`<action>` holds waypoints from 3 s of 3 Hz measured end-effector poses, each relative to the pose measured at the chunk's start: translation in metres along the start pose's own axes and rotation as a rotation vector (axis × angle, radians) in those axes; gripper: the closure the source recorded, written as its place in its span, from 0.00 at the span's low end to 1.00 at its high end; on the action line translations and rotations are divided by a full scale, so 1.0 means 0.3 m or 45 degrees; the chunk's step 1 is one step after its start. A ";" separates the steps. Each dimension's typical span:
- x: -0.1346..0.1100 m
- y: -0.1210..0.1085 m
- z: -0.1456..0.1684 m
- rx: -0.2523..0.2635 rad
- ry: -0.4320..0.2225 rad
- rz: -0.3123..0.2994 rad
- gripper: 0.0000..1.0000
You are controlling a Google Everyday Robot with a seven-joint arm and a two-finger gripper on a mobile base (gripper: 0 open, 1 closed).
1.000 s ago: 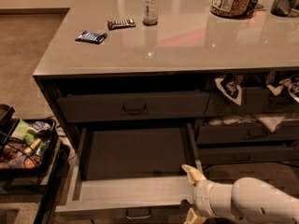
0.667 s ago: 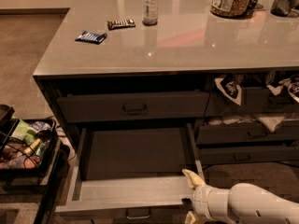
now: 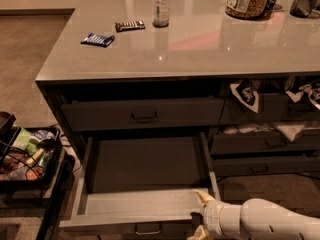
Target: Close middle drawer
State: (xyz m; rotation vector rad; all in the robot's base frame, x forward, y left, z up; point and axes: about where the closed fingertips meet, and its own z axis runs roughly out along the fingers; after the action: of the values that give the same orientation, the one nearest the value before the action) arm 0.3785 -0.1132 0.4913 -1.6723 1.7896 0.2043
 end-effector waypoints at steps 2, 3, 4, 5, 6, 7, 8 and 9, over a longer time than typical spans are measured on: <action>0.000 0.000 0.000 0.000 0.000 0.000 0.65; 0.000 -0.002 0.006 -0.020 -0.006 -0.014 0.88; 0.006 0.047 0.024 -0.134 -0.034 -0.102 1.00; 0.004 0.088 0.039 -0.215 -0.043 -0.153 1.00; -0.020 0.110 0.061 -0.231 -0.025 -0.165 1.00; -0.024 0.136 0.105 -0.176 0.019 -0.086 1.00; 0.017 0.102 0.152 -0.043 0.066 0.015 1.00; 0.044 0.085 0.178 0.023 0.088 0.064 1.00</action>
Offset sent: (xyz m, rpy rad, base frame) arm 0.0000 0.0000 0.0000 0.0000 0.0000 0.0000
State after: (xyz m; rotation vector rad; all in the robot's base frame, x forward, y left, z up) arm 0.3744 -0.0911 0.4348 -1.6413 1.8804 0.1537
